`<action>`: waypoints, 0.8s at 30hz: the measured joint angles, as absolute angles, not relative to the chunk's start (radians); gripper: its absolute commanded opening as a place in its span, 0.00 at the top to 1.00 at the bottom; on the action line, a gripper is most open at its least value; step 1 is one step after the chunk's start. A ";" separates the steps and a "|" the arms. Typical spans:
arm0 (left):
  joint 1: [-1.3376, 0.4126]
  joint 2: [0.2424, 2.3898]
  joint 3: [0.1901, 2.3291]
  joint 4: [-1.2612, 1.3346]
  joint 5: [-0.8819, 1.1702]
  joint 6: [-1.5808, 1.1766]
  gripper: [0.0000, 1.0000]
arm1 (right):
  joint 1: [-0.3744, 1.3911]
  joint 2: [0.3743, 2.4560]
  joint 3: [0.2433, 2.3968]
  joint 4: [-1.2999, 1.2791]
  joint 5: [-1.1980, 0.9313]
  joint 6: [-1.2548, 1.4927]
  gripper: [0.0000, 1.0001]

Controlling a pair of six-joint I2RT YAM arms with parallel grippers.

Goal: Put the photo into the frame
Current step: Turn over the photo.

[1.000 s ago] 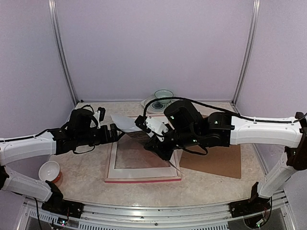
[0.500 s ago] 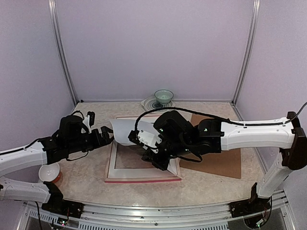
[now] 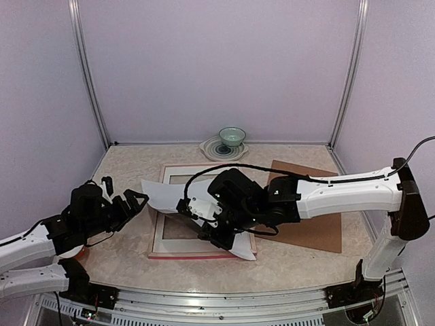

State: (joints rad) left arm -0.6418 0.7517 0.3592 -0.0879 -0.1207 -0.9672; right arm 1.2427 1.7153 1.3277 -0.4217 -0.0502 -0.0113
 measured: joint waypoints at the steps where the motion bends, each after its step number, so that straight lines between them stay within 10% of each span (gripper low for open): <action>1: -0.642 0.715 0.359 -0.093 -0.138 -0.983 0.01 | 1.243 1.717 1.328 -0.421 -0.052 -0.012 0.89; 15: -0.659 0.740 0.359 -0.139 -0.183 -1.048 0.01 | 1.245 1.743 1.329 -0.422 -0.146 -0.039 0.33; 24: -0.659 0.793 0.359 -0.146 -0.213 -1.047 0.01 | 1.226 1.652 1.317 -0.410 -0.278 -0.036 0.25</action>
